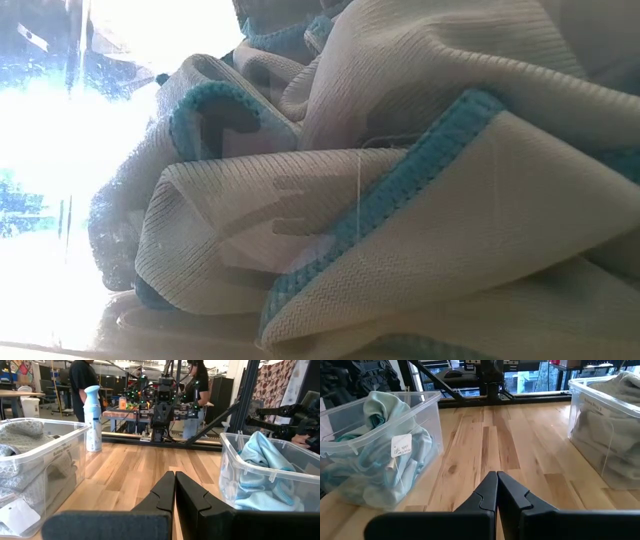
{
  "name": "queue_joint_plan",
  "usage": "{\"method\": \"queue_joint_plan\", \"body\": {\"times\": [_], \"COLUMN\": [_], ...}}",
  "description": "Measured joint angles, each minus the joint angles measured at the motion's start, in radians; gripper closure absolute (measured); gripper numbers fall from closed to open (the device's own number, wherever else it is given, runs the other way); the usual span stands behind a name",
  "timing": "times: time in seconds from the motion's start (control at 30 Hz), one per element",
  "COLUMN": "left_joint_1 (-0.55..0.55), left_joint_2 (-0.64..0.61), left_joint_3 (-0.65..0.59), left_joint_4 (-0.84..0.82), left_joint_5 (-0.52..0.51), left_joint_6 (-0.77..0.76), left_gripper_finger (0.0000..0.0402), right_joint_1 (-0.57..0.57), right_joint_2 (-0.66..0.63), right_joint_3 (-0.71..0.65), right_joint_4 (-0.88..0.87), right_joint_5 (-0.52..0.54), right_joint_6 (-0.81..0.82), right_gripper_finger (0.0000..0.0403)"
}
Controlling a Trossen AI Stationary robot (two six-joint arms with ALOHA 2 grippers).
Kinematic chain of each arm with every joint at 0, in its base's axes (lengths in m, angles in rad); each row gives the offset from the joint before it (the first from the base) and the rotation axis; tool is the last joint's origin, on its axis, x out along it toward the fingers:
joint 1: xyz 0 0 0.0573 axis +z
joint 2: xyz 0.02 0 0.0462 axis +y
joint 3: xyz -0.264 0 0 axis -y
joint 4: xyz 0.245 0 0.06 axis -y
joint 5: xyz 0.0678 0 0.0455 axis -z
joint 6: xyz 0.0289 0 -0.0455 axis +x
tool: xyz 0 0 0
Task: Sort microfiber towel by color & place in baskets
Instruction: Return to home position
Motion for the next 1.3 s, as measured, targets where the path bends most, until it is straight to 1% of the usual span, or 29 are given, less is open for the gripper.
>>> {"method": "queue_joint_plan", "body": {"times": [0.3,0.6,0.67,0.87,1.3], "left_joint_1": [0.000,0.000,0.000,0.000,0.000], "left_joint_2": [0.000,0.000,0.000,0.000,0.000], "left_joint_3": [0.000,0.000,0.000,0.000,0.000], "left_joint_4": [0.000,0.000,0.000,0.000,0.000], "left_joint_5": [0.000,0.000,0.000,0.000,0.000], "left_joint_6": [0.000,0.000,0.000,0.000,0.000], "left_gripper_finger": [0.0402,0.0402,0.0401,0.0402,0.0401], "right_joint_1": [0.000,0.000,0.000,0.000,0.000], "right_joint_2": [0.000,0.000,0.000,0.000,0.000], "right_joint_3": [0.000,0.000,0.000,0.000,0.000], "right_joint_4": [-0.002,0.007,0.006,0.004,0.004], "right_joint_5": [0.000,0.001,0.005,0.007,0.006], "right_joint_6": [-0.007,0.151,0.126,-0.028,-0.037], "right_gripper_finger": [0.0403,0.0403,0.0403,0.0403,0.0403]}}
